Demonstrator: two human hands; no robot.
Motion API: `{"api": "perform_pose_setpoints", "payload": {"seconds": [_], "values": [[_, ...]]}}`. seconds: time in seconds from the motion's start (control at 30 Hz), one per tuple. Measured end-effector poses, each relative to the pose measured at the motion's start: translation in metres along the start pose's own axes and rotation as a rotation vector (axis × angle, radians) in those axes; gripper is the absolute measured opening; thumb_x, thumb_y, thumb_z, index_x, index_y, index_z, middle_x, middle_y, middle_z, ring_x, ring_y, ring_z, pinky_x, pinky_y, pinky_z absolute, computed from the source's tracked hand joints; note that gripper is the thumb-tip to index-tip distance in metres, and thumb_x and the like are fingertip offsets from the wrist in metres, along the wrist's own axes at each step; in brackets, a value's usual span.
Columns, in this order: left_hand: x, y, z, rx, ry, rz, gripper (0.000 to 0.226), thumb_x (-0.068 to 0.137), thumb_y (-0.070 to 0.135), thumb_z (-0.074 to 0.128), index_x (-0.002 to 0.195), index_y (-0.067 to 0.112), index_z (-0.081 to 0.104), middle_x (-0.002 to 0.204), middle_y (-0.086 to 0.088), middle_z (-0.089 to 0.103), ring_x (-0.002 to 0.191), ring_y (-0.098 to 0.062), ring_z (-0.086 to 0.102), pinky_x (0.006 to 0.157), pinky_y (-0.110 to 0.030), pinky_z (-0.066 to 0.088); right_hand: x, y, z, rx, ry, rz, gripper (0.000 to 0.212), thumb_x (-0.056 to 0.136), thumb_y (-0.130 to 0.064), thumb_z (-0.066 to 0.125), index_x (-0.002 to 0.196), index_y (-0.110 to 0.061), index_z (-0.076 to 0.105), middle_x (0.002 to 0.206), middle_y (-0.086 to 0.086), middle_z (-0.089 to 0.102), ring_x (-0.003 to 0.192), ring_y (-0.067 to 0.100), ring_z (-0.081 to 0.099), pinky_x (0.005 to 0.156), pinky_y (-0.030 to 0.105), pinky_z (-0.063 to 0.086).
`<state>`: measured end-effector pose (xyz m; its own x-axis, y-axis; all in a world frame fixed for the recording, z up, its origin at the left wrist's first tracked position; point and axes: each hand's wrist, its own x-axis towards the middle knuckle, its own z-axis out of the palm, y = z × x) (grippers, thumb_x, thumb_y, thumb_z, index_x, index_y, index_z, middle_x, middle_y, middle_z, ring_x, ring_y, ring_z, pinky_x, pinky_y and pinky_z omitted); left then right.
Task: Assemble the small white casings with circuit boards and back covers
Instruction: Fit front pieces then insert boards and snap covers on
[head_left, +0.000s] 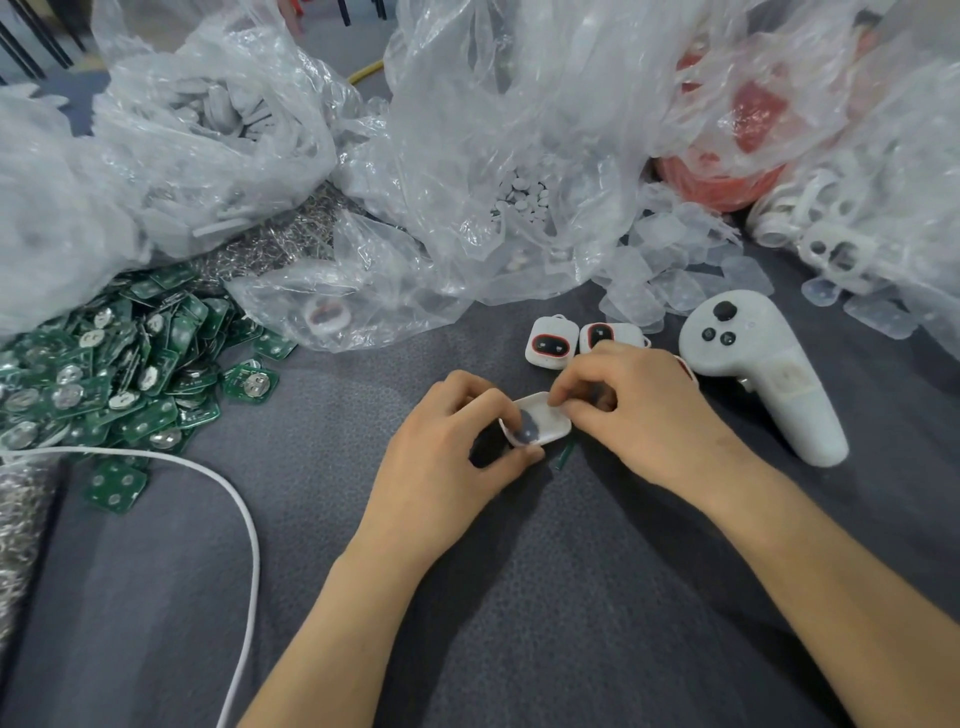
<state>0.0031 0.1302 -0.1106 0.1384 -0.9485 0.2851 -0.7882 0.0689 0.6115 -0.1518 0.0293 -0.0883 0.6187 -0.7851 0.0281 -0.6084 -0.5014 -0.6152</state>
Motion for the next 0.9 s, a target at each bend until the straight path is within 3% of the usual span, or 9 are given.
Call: {"api": "perform_pose_setpoints", "payload": {"seconds": [0.23,0.4,0.57,0.77,0.9], "values": [[0.0,0.0,0.0,-0.003,-0.005,-0.012,0.018,0.076,0.031,0.077,0.084,0.019,0.066,0.097,0.007,0.054,0.086,-0.015,0.055,0.07,-0.035,0.048,-0.002,0.0,0.001,0.053,0.014,0.007,0.009,0.083,-0.019,0.068,0.081,-0.028,0.069,0.077,-0.013,0.055,0.07,-0.01,0.05,0.065,0.003,0.035],[0.0,0.001,-0.001,0.011,-0.025,0.0,0.017,0.075,0.037,0.073,0.085,0.024,0.068,0.096,0.008,0.052,0.086,-0.013,0.053,0.07,-0.035,0.048,-0.002,-0.002,0.005,-0.005,0.003,0.017,0.016,0.084,-0.014,0.065,0.087,-0.029,0.069,0.086,-0.01,0.057,0.065,0.0,0.048,0.061,0.012,0.037],[0.0,0.002,0.001,0.029,-0.028,-0.007,0.017,0.075,0.035,0.076,0.084,0.023,0.068,0.094,0.007,0.052,0.085,-0.014,0.052,0.071,-0.034,0.047,-0.004,-0.003,0.01,-0.048,0.042,0.019,0.017,0.083,-0.016,0.064,0.084,-0.032,0.068,0.08,-0.014,0.049,0.064,-0.002,0.046,0.055,0.012,0.03],[-0.001,0.005,0.004,0.071,-0.01,-0.018,0.023,0.073,0.039,0.076,0.083,0.022,0.066,0.091,0.006,0.05,0.082,-0.013,0.049,0.068,-0.03,0.044,-0.004,-0.001,0.012,-0.029,0.015,-0.003,0.018,0.085,-0.018,0.065,0.086,-0.035,0.069,0.092,-0.017,0.05,0.065,-0.007,0.044,0.058,0.012,0.031],[-0.002,0.012,0.01,0.166,0.092,-0.049,0.027,0.072,0.041,0.078,0.081,0.019,0.065,0.087,0.001,0.052,0.078,-0.018,0.05,0.064,-0.032,0.044,-0.004,-0.007,0.01,0.076,0.218,-0.038,0.014,0.084,-0.012,0.068,0.089,-0.024,0.073,0.092,-0.01,0.057,0.074,0.0,0.053,0.068,0.008,0.039]]}}
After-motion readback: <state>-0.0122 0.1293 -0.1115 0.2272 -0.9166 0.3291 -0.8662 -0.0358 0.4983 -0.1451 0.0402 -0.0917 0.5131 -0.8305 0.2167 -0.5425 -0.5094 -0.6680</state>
